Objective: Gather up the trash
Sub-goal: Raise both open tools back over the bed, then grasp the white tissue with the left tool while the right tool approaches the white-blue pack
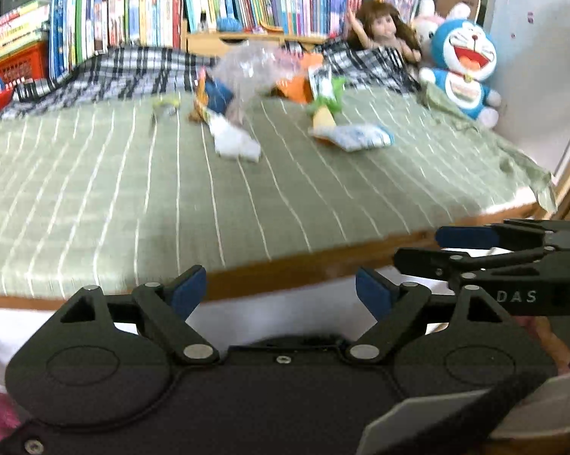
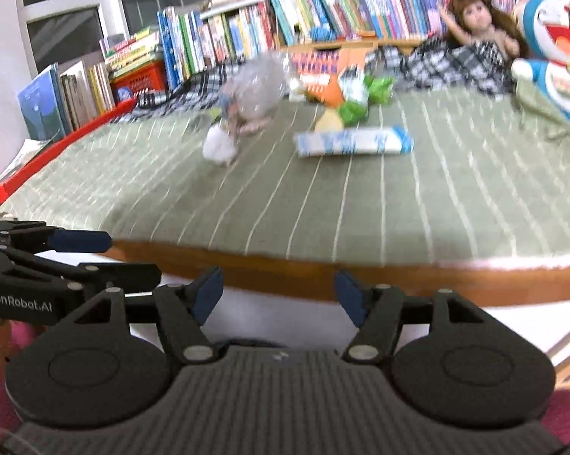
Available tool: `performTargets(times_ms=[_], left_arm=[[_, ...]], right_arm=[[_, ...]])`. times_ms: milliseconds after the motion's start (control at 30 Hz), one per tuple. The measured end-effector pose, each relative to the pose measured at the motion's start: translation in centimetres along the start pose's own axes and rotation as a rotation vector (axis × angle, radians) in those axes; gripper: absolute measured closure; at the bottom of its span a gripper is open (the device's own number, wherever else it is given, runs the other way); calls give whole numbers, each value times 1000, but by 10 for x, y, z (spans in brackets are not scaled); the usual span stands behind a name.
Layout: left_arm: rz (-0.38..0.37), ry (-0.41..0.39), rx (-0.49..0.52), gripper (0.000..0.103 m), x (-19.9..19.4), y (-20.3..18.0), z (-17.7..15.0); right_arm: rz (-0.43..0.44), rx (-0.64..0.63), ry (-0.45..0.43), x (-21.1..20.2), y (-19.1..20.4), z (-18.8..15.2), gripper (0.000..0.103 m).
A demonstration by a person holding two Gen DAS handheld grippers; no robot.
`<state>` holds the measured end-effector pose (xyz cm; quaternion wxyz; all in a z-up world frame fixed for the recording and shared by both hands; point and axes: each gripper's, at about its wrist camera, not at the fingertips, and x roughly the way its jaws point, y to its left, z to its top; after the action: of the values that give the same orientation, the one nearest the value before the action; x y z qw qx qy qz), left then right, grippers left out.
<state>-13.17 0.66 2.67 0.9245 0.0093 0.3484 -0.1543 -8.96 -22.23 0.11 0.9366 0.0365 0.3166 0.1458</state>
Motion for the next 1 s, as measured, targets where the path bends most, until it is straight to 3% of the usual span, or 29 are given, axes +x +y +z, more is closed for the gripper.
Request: performTargets(times_ms=[400, 600, 767, 1000], left_arm=[[82, -103, -69, 16, 32, 17, 51], [120, -119, -123, 16, 62, 27, 69], [132, -120, -167, 16, 89, 35, 81], [95, -68, -292, 17, 124, 56, 95]], right_arm=[[-100, -17, -127, 11, -24, 44, 11], [-112, 16, -111, 34, -37, 61, 7], [-148, -72, -100, 53, -33, 66, 0], [-169, -198, -56, 73, -23, 67, 0]])
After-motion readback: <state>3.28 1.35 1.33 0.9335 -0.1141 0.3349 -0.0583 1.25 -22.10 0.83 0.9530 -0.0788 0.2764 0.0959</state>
